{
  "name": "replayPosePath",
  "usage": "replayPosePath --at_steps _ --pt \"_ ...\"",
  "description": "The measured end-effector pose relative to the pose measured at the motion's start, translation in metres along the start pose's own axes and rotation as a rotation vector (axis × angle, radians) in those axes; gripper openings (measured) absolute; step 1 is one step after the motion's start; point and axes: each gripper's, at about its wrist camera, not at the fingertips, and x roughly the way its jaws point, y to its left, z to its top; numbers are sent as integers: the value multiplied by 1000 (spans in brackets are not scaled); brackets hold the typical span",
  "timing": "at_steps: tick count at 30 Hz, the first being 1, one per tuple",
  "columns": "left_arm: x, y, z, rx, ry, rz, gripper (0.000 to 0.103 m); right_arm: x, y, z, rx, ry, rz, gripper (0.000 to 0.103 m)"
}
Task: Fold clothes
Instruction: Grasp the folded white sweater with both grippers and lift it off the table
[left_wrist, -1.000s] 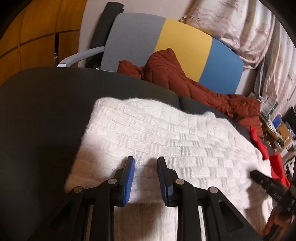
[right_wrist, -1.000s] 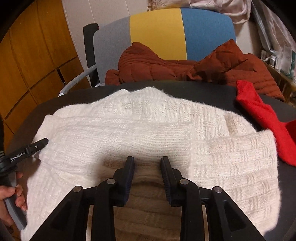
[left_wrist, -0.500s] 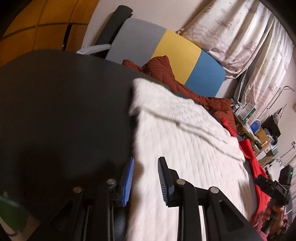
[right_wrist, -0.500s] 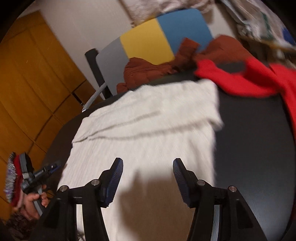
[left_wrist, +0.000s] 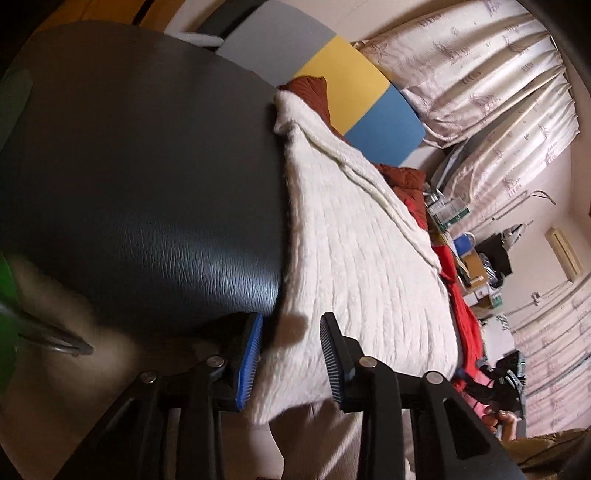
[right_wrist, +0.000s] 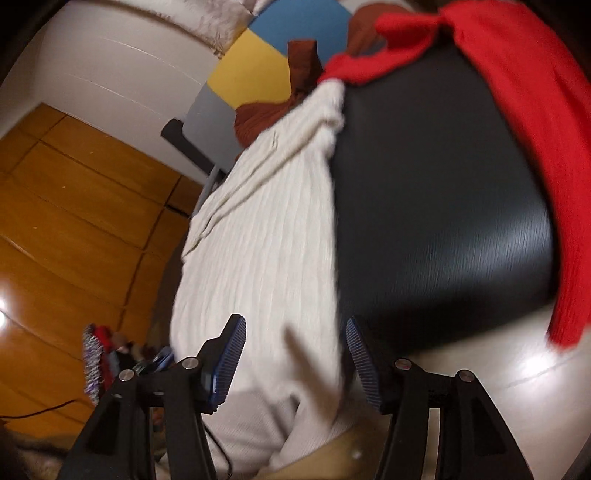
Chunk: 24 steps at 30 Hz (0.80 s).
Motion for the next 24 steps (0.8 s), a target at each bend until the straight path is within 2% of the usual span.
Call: replayPosePath --at_steps 2,7,12,17,19,21,22,23,24 --pt "4 4 -5 -6 33 -12 40 6 -2 -11 2 45 7 59" --pt "19 7 -16 5 114 -6 40 26 -8 -26 12 125 1 60" --pt "25 7 -17 12 113 -16 40 47 -7 -27 6 160 -13 60" --pt "36 8 -17 12 132 -27 40 63 -7 -23 24 175 16 59" --pt "40 5 -16 32 136 -26 40 68 -3 -23 -3 187 3 54" --pt "42 2 -16 43 150 -41 38 72 1 -23 -35 201 -10 26" --pt "41 1 -15 42 163 -57 34 73 3 -24 -54 210 -15 20" --pt "40 0 -15 38 177 -76 24 74 5 -24 -72 219 -19 11" --pt "39 -1 -14 34 192 -95 17 70 8 -24 -86 217 -4 10"
